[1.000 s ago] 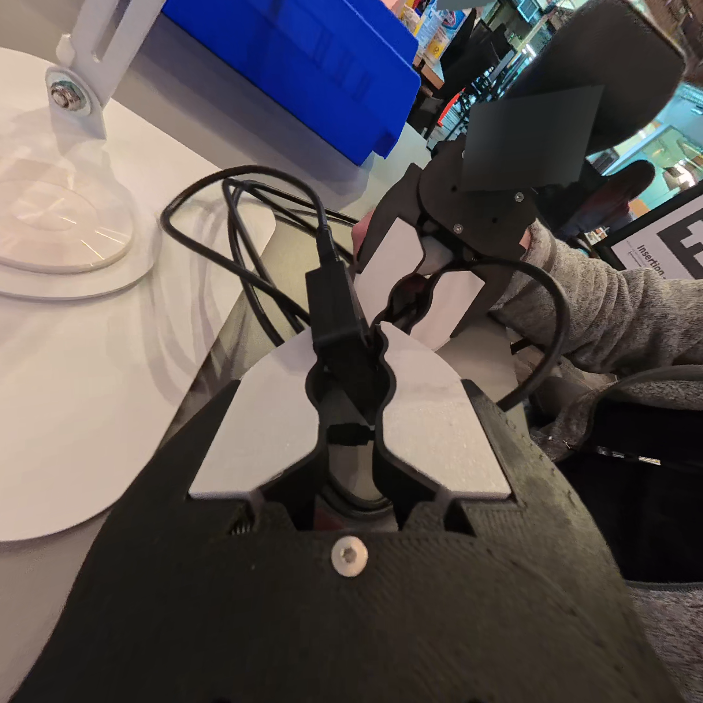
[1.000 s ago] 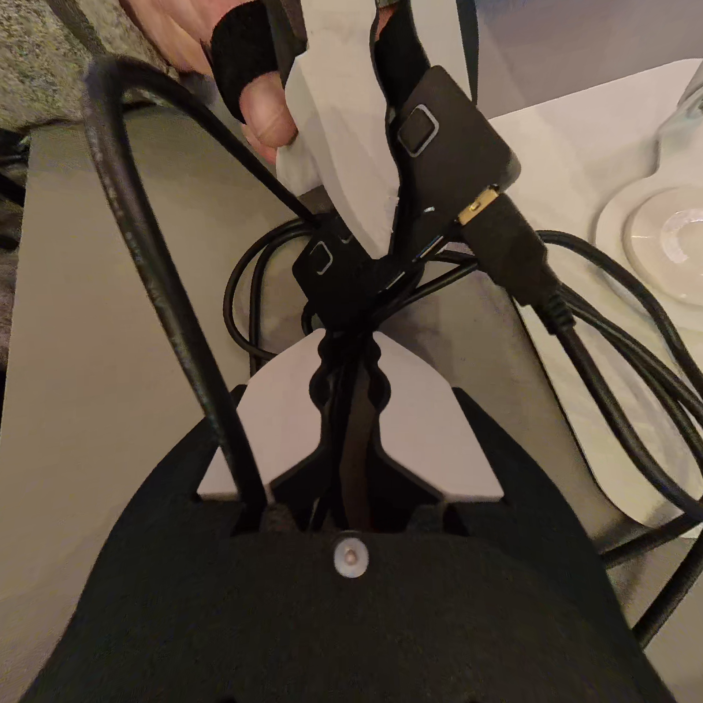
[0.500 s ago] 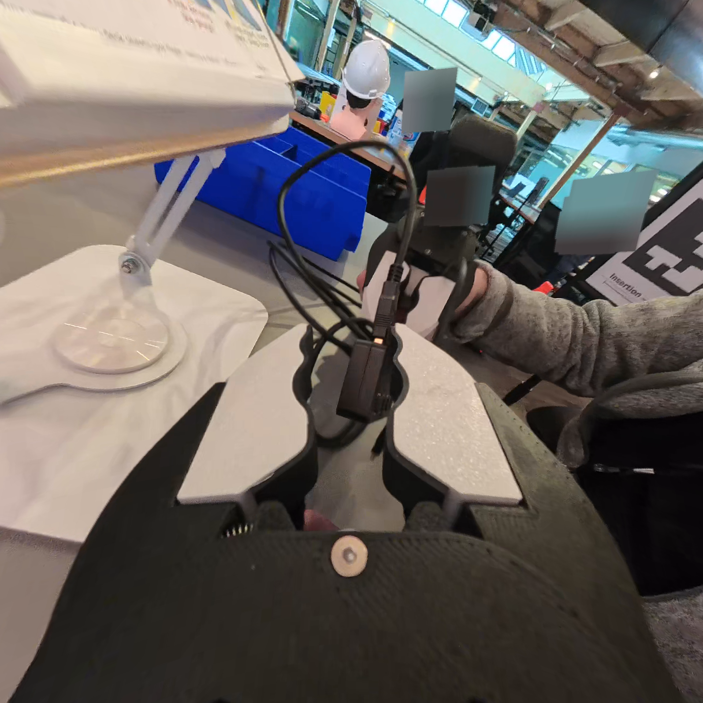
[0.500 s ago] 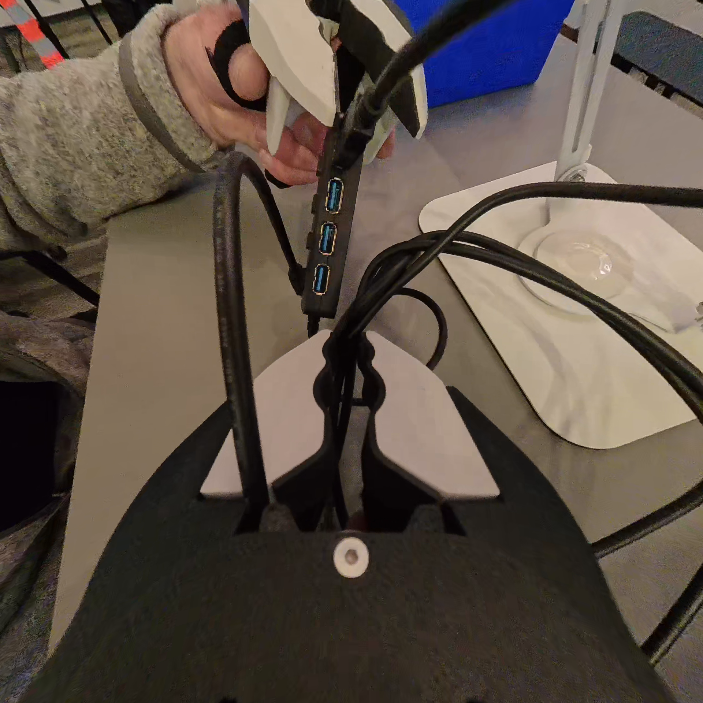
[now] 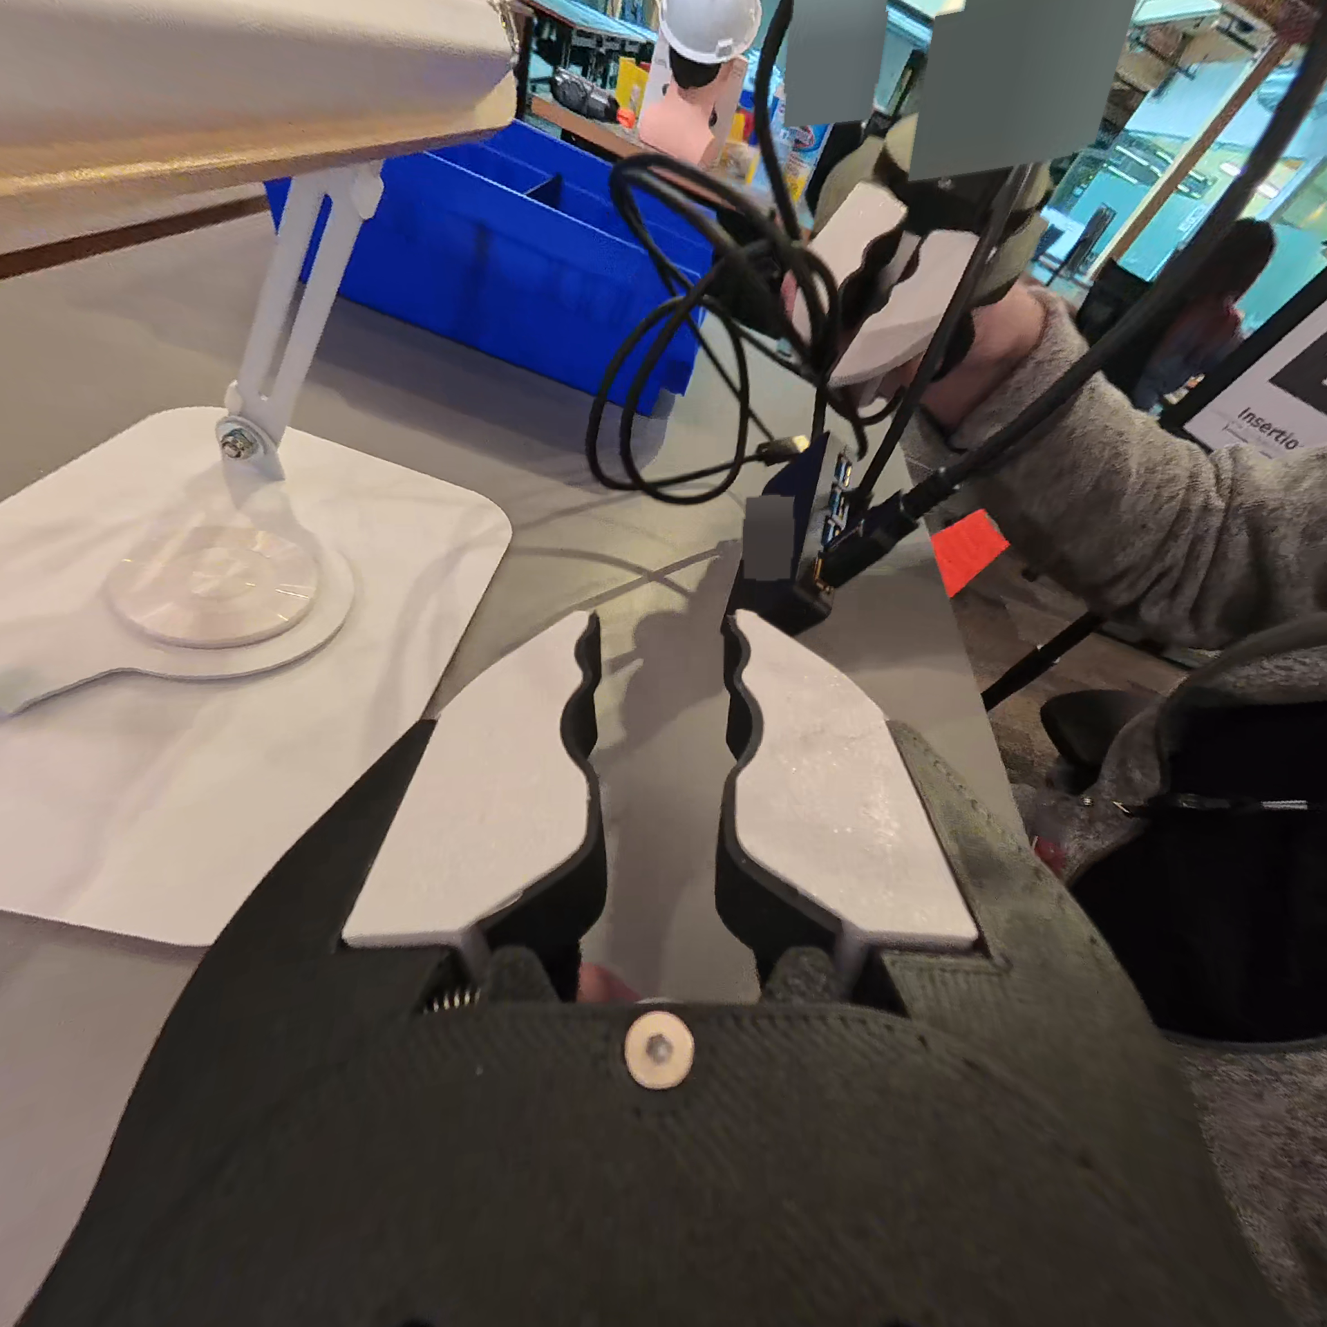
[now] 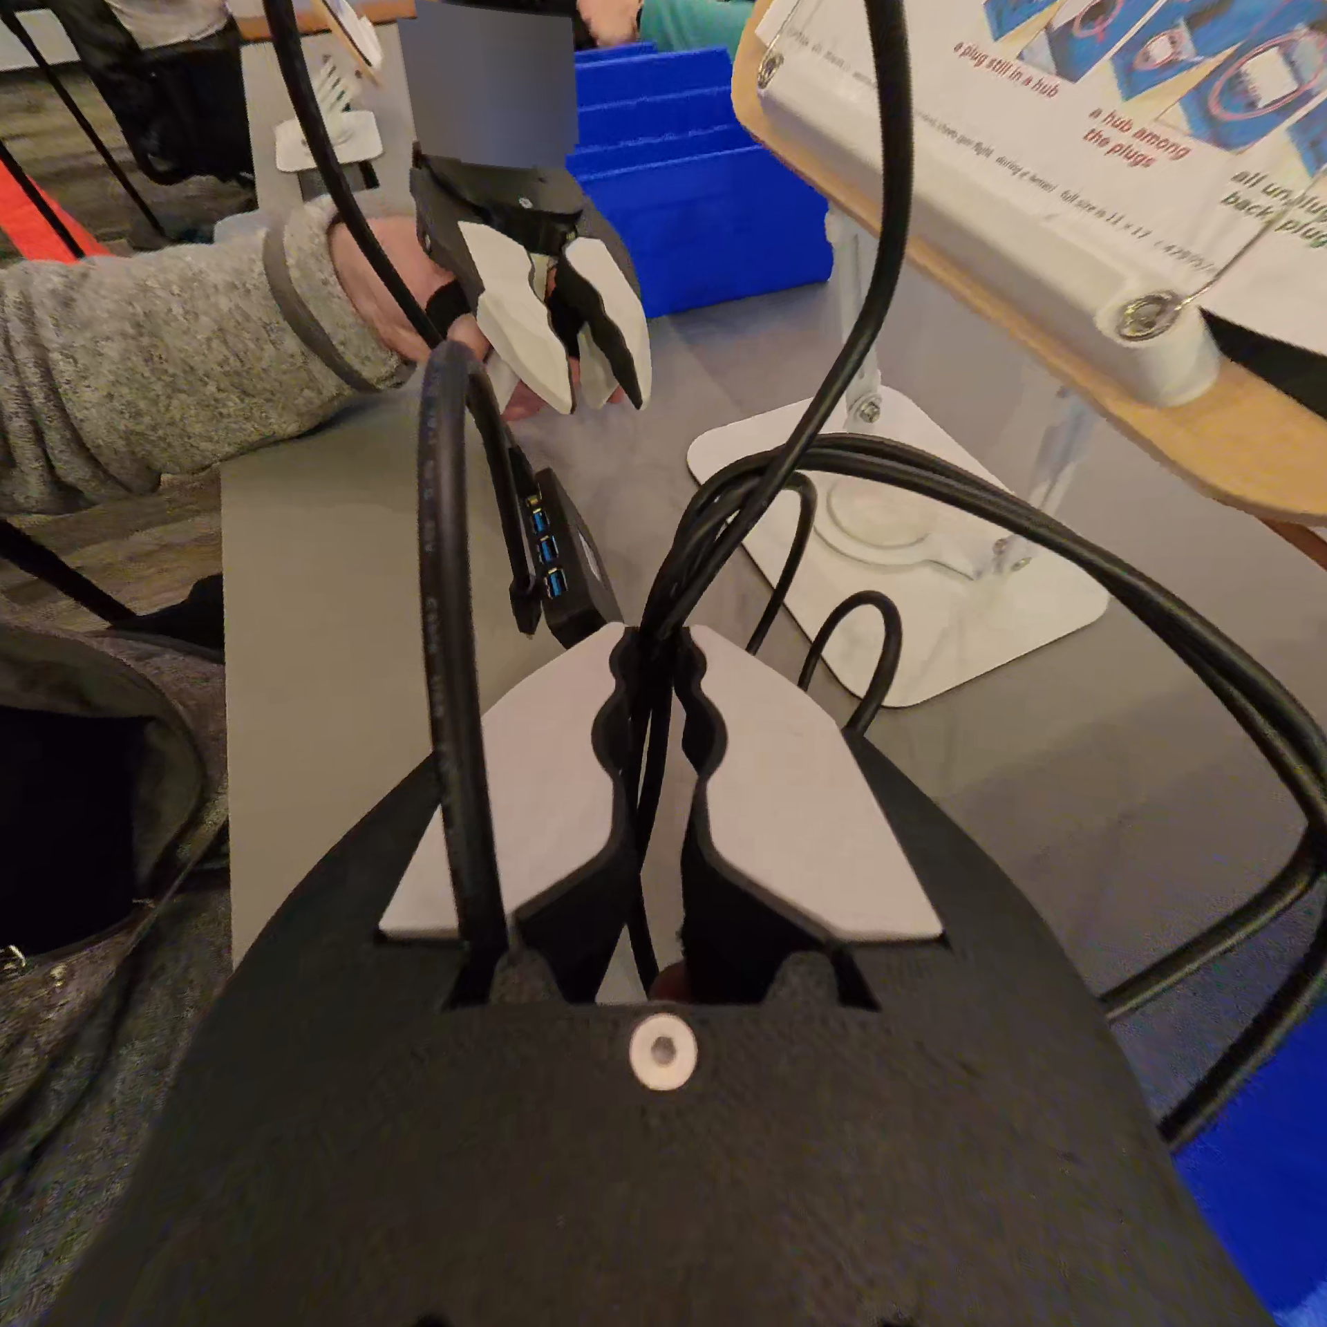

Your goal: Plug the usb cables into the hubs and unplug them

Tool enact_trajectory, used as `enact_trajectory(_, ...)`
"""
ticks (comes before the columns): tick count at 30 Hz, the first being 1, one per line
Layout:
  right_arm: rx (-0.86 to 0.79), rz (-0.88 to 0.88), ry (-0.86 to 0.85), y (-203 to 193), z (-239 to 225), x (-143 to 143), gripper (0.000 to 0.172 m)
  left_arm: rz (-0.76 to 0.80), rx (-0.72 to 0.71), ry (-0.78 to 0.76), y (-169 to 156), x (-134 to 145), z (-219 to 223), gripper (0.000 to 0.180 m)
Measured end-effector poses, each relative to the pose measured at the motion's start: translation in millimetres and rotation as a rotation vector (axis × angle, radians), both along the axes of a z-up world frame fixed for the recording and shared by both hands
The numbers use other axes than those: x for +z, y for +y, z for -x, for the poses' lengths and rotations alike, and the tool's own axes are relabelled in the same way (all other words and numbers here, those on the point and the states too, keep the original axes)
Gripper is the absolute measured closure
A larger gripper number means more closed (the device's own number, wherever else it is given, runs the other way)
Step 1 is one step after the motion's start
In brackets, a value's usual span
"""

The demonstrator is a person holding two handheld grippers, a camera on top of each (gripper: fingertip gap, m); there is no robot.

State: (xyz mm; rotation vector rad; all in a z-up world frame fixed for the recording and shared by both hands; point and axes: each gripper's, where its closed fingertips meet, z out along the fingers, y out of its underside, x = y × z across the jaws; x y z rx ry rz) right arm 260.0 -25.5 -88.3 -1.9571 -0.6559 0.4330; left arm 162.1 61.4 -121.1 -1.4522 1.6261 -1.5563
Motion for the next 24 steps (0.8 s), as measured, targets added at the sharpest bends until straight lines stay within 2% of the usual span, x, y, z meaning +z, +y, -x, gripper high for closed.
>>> enact_trajectory(6, -0.047, -0.049, 0.003, -8, -24, 33, 0.163, -0.013, 0.002, 0.027, 0, -9, -2, 0.150)
enact_trajectory(12, -0.123, -0.122, -0.030, -17, -64, 84, 0.163, -0.019, -0.010, 0.053, -3, -19, -5, 0.150)
enact_trajectory(18, -0.269, -0.169, -0.114, -14, -135, 138, 0.163, -0.059, -0.025, 0.092, -9, -31, -9, 0.154)
enact_trajectory(21, -0.347, -0.153, -0.145, -1, -177, 150, 0.162, -0.082, -0.027, 0.118, -10, -38, -10, 0.154)
enact_trajectory(24, -0.429, -0.121, -0.208, 16, -221, 148, 0.162, -0.082, -0.034, 0.128, -11, -41, -10, 0.154)
